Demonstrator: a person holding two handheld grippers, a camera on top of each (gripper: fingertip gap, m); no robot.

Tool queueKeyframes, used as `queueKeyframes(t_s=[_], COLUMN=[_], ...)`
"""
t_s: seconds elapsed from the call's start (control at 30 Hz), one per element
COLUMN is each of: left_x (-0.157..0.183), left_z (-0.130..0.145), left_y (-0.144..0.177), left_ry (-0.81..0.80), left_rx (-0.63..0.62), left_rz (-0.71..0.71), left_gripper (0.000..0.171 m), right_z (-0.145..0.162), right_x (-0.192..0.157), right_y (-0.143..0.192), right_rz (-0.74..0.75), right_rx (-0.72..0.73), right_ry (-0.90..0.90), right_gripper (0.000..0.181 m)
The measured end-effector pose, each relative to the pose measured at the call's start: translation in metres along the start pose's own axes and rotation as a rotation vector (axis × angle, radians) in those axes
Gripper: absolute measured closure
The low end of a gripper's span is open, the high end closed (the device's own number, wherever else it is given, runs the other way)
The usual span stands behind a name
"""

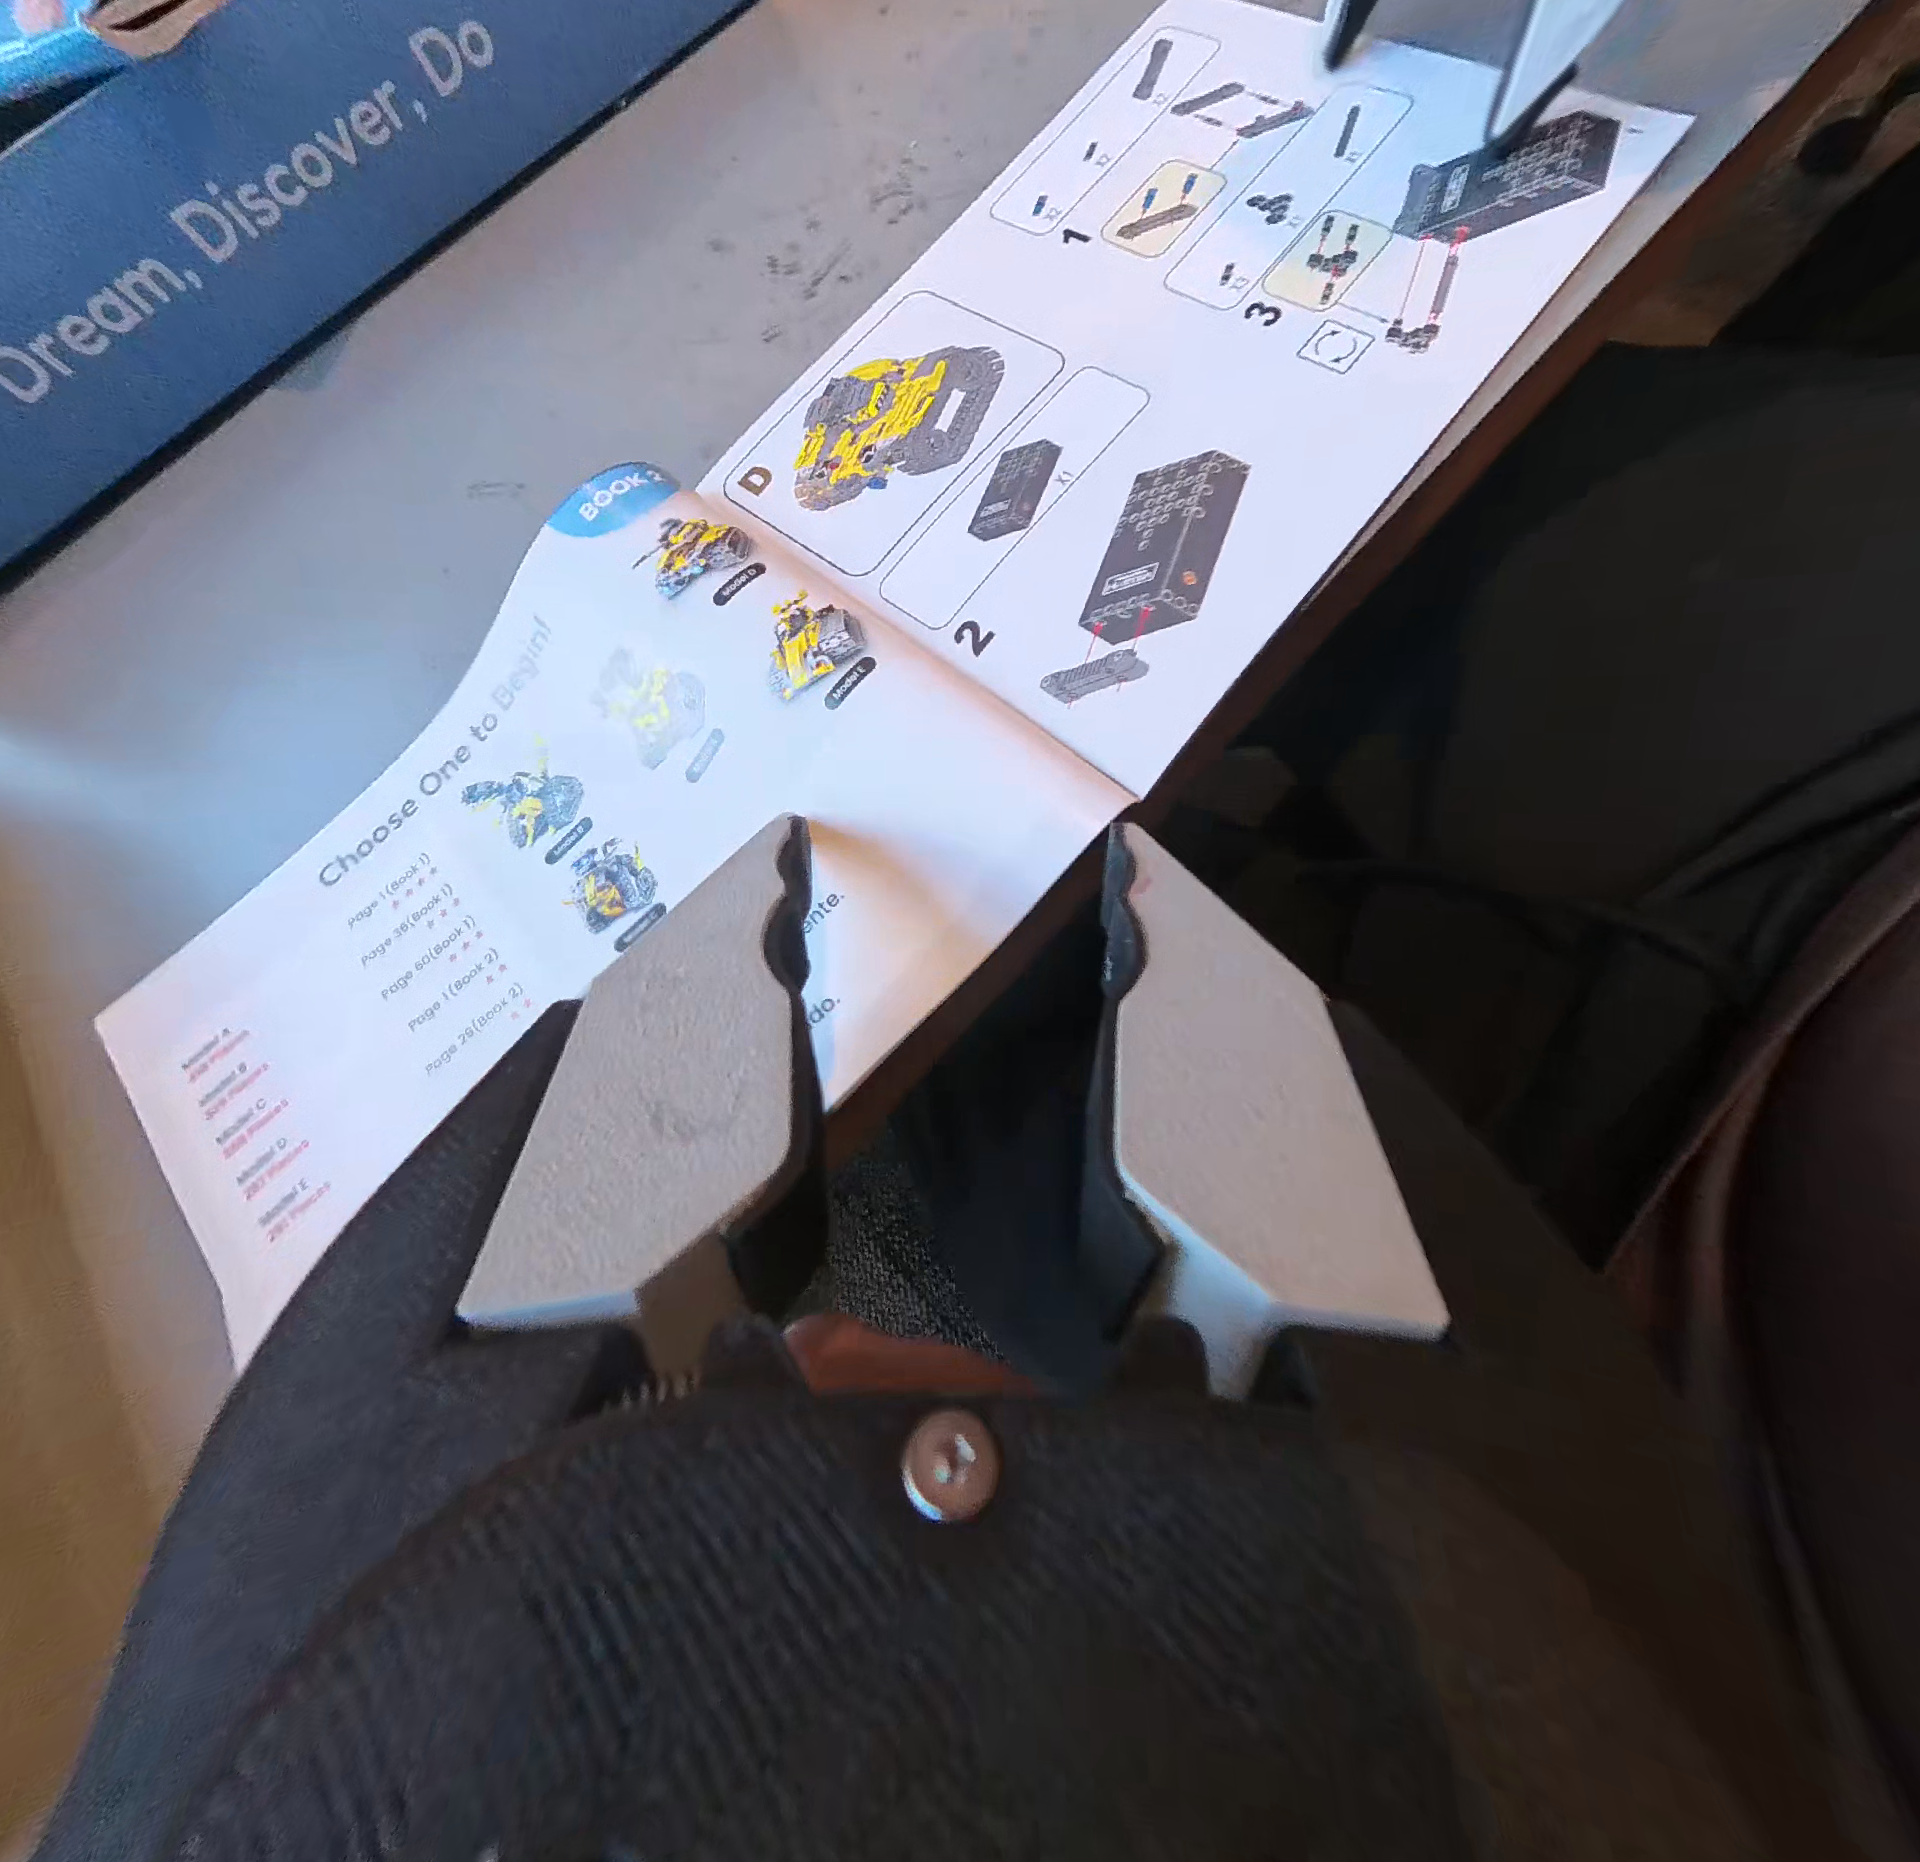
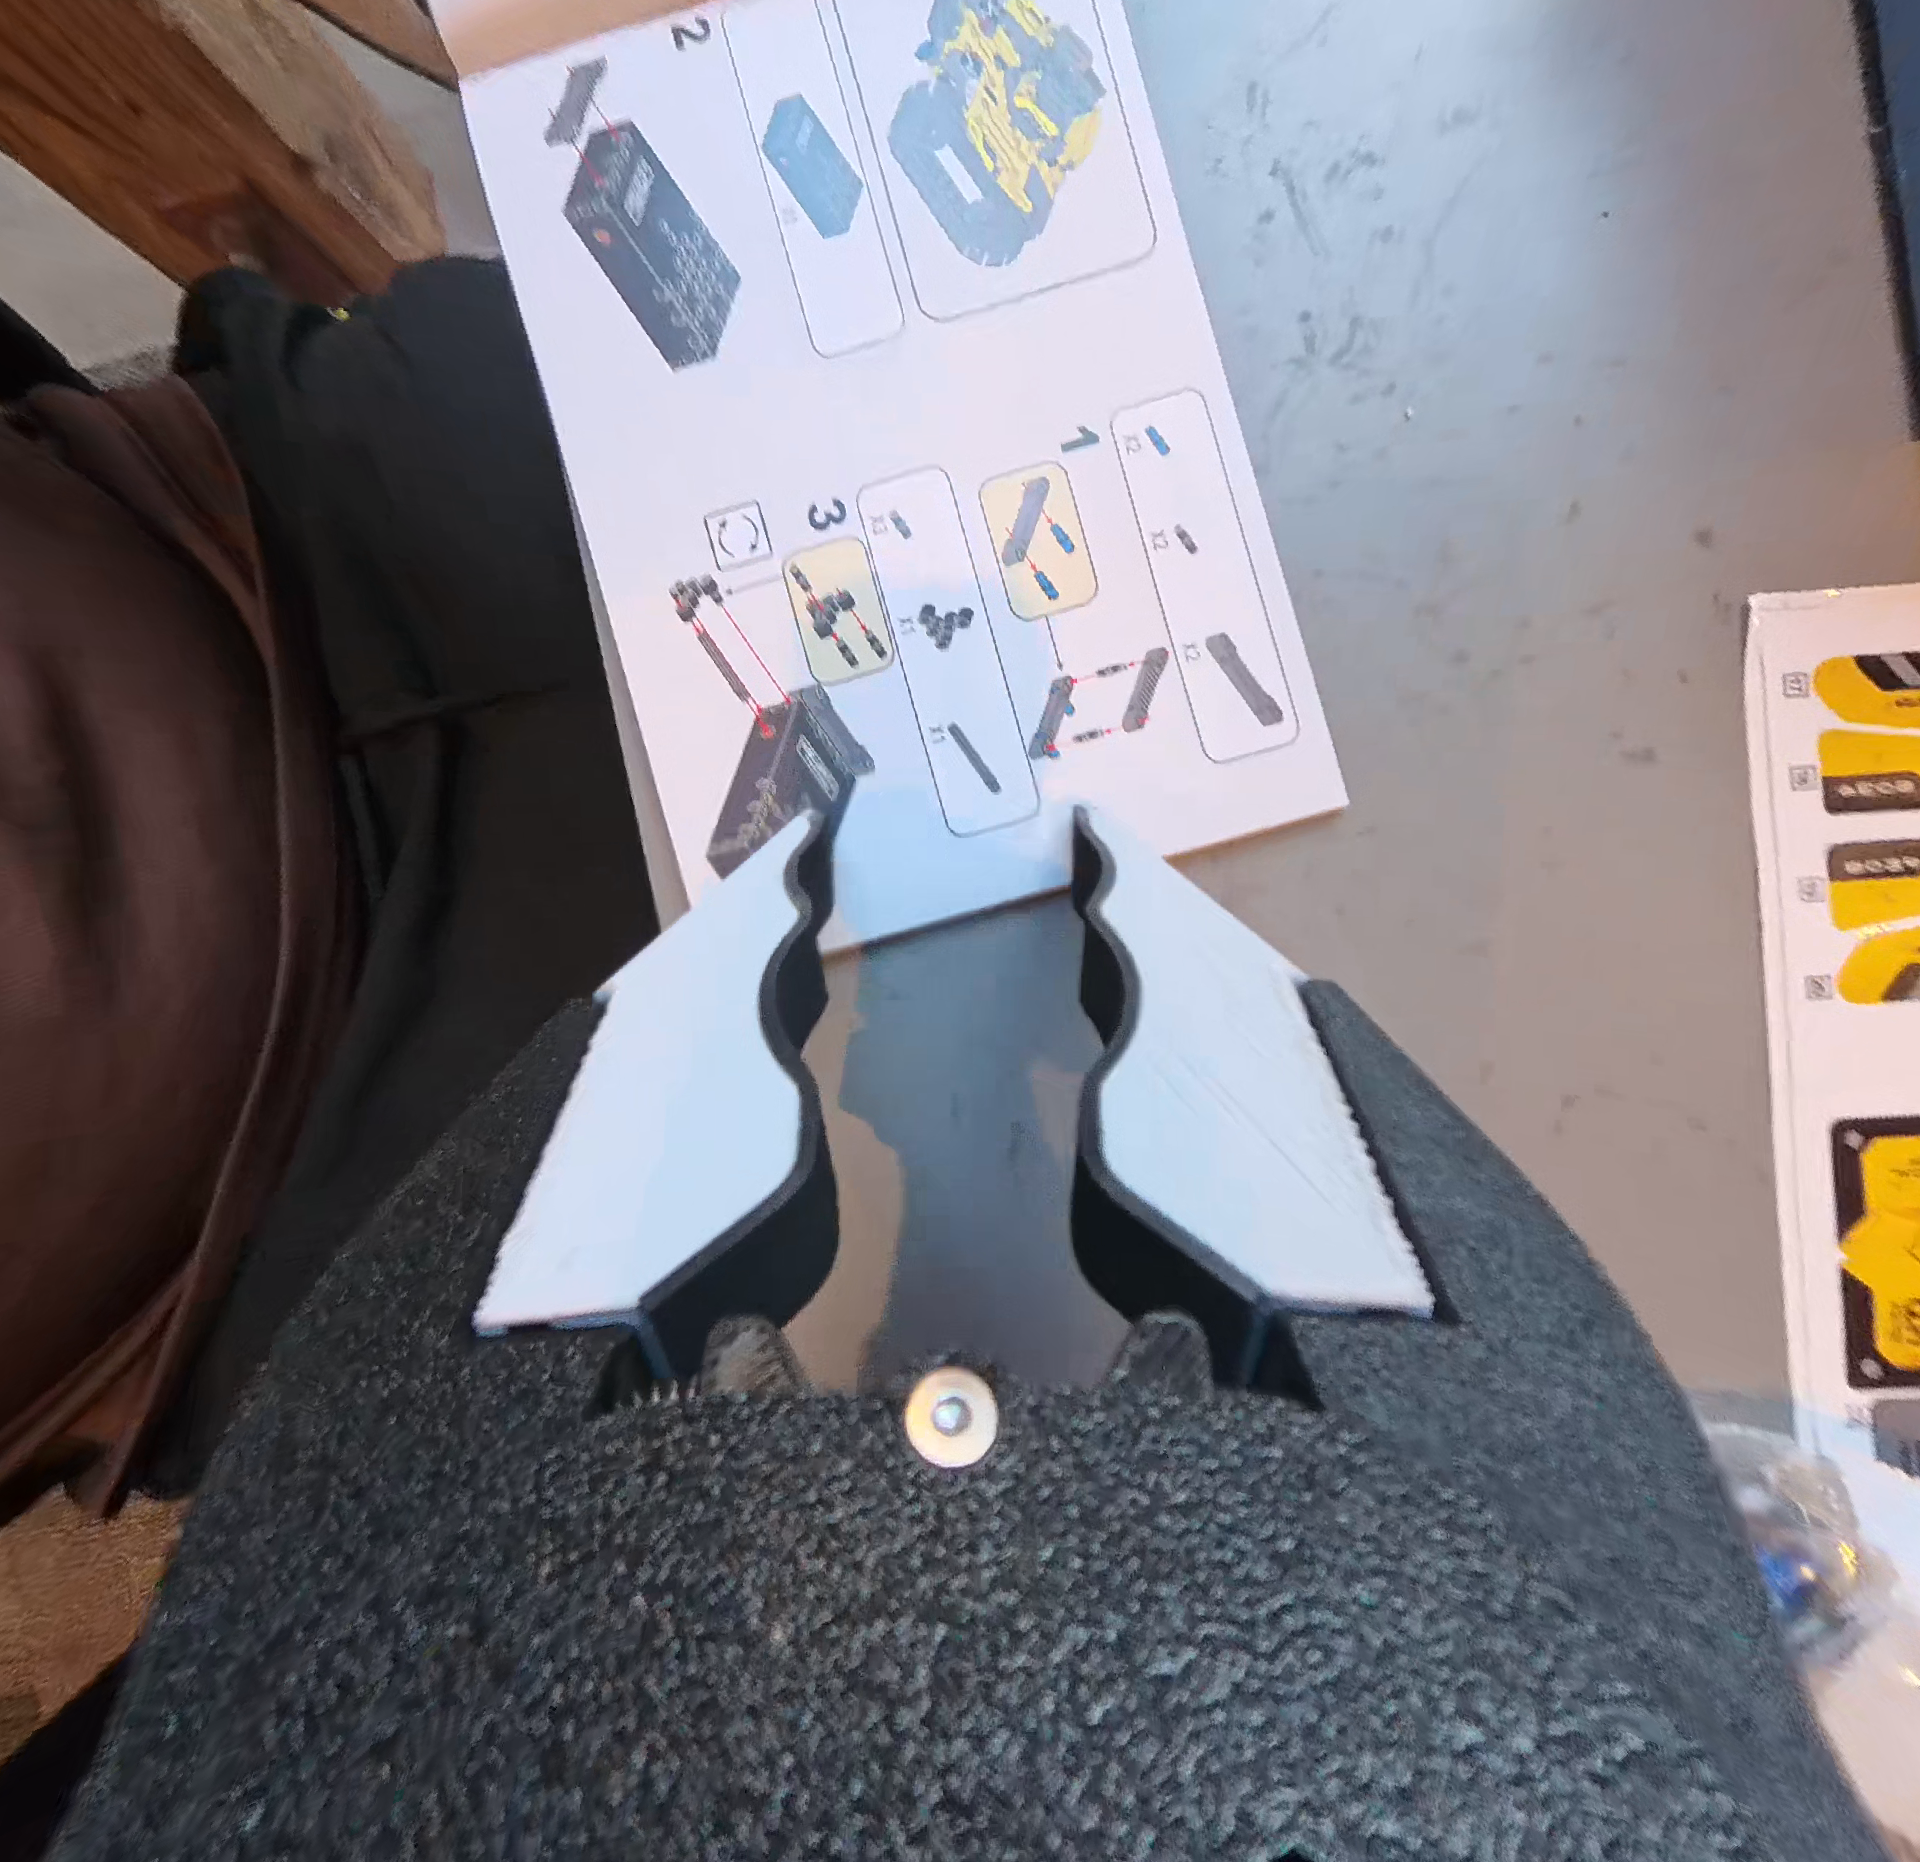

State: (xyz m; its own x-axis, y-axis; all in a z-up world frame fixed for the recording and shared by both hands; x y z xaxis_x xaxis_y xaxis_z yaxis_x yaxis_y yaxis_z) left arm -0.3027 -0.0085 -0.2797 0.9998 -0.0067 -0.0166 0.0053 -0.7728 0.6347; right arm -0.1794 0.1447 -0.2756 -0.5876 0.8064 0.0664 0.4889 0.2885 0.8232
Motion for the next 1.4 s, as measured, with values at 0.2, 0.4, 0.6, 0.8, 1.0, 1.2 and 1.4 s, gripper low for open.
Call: queueKeyframes(t_s=[0.2,0.4,0.6,0.8,1.0,1.2,1.4], left_x=[-0.004,-0.005,-0.002,0.024,0.041,0.051,0.051], left_z=[0.000,0.000,-0.010,-0.029,-0.021,-0.015,-0.019], left_y=[0.000,0.000,0.008,0.025,0.014,0.002,0.001], left_ry=[0.036,0.043,0.056,0.039,-0.077,-0.130,-0.094], left_rx=[0.019,0.026,0.105,0.247,0.255,0.224,0.206], left_rz=[0.022,0.026,0.030,0.142,0.155,0.170,0.186], left_gripper=[0.112,0.109,0.111,0.115,0.119,0.118,0.116], right_z=[0.000,-0.001,-0.008,-0.025,-0.021,-0.016,-0.024], right_x=[0.000,-0.005,-0.001,0.023,0.022,0.007,-0.006], right_y=[0.009,-0.003,0.000,0.020,0.021,0.018,-0.003], right_rz=[-0.004,0.002,0.012,0.141,0.120,0.074,0.013], right_rx=[0.054,0.034,0.100,0.252,0.285,0.189,0.085], right_ry=[-0.008,0.041,0.022,-0.012,-0.044,0.021,0.081], right_gripper=[0.120,0.112,0.113,0.114,0.115,0.103,0.098])
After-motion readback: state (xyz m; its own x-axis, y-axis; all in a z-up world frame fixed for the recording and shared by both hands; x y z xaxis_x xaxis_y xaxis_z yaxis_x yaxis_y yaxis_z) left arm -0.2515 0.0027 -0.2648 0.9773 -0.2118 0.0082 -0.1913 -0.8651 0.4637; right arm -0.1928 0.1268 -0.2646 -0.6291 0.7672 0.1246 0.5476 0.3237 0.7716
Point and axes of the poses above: each gripper's, where its closed fingertips meet, y back along the fingers, z out of its underside, x = y × z across the jaws, the point moved 1 cm from there along y, back along the fingers, and after that the axes turned 12 degrees about y, right-handed, at the moved point
